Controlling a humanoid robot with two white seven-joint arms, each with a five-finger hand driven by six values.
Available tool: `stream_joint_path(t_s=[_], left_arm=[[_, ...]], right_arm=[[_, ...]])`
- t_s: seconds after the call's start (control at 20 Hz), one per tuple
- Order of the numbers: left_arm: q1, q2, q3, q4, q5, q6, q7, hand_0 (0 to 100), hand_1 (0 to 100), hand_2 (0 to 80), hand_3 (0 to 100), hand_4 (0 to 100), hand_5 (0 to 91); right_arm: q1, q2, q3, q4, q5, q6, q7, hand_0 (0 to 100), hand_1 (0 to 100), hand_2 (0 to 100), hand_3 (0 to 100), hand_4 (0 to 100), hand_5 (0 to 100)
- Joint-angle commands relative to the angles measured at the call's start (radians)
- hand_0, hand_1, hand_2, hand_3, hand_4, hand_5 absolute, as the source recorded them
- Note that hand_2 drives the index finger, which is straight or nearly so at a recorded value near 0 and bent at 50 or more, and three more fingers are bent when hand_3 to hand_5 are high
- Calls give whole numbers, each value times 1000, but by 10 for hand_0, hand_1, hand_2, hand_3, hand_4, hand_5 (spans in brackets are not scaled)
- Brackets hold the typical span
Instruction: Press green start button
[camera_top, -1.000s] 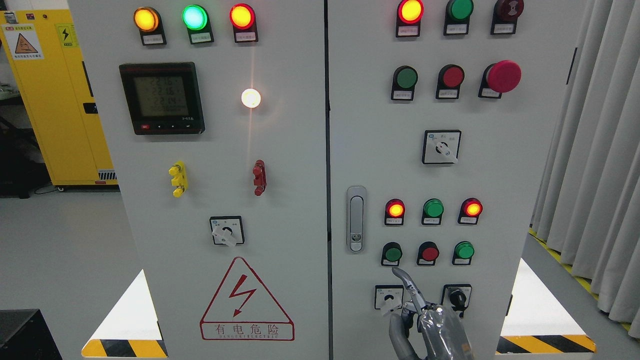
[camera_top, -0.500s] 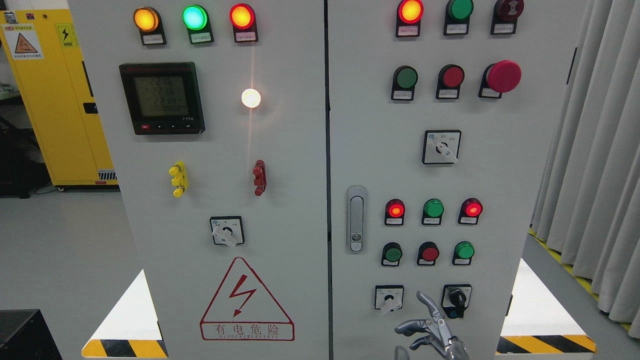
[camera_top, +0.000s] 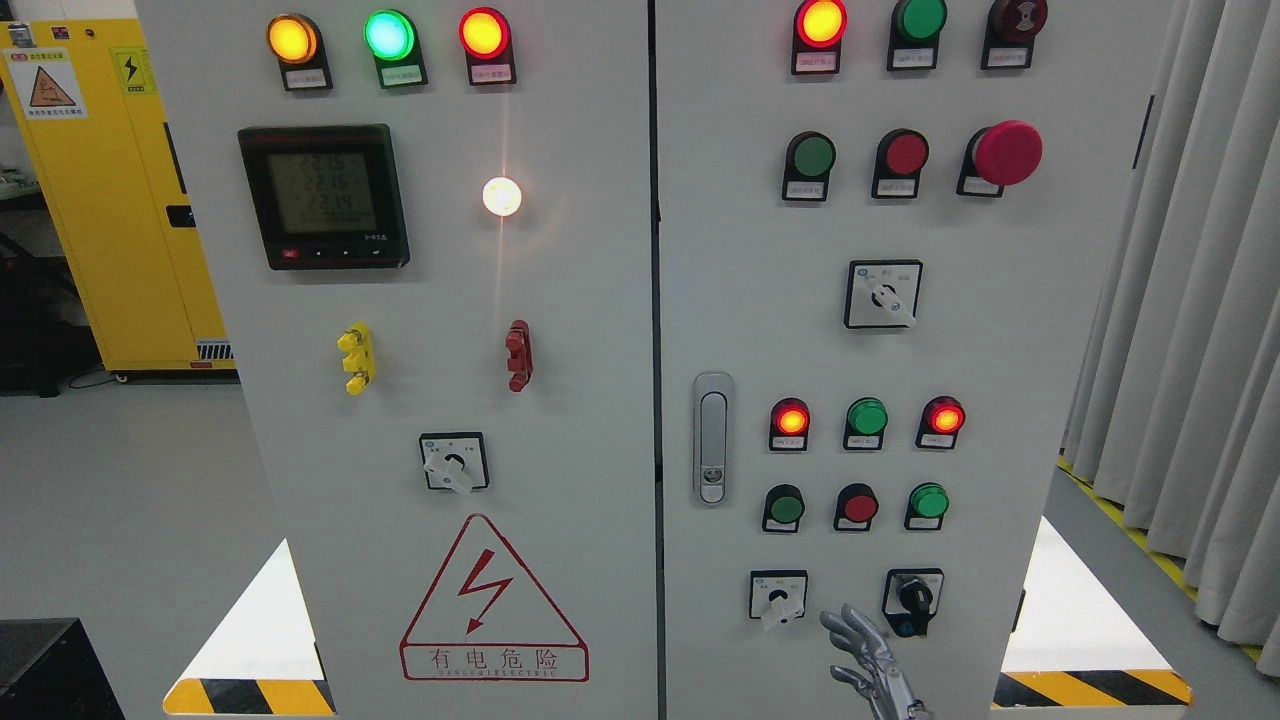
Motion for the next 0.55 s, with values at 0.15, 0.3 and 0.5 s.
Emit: stream_joint_path(t_s=[0.15,0.3,0.5], left_arm=[[1,0,0,-1,0,-1,0,120,556,0,0,0,0],[0,0,0,-1,0,-1,0,120,556,0,0,0,0],[0,0,0,-1,0,-1,0,120,556,0,0,0,0]], right_arm=[[3,23,11,-38,-4,2,0,429,644,0,144,145,109],[-2,23,9,-39,-3,4,0,411,651,0,144,144,108],[-2,23,11,-47,2,4,-1,384,667,0,143,142,108]])
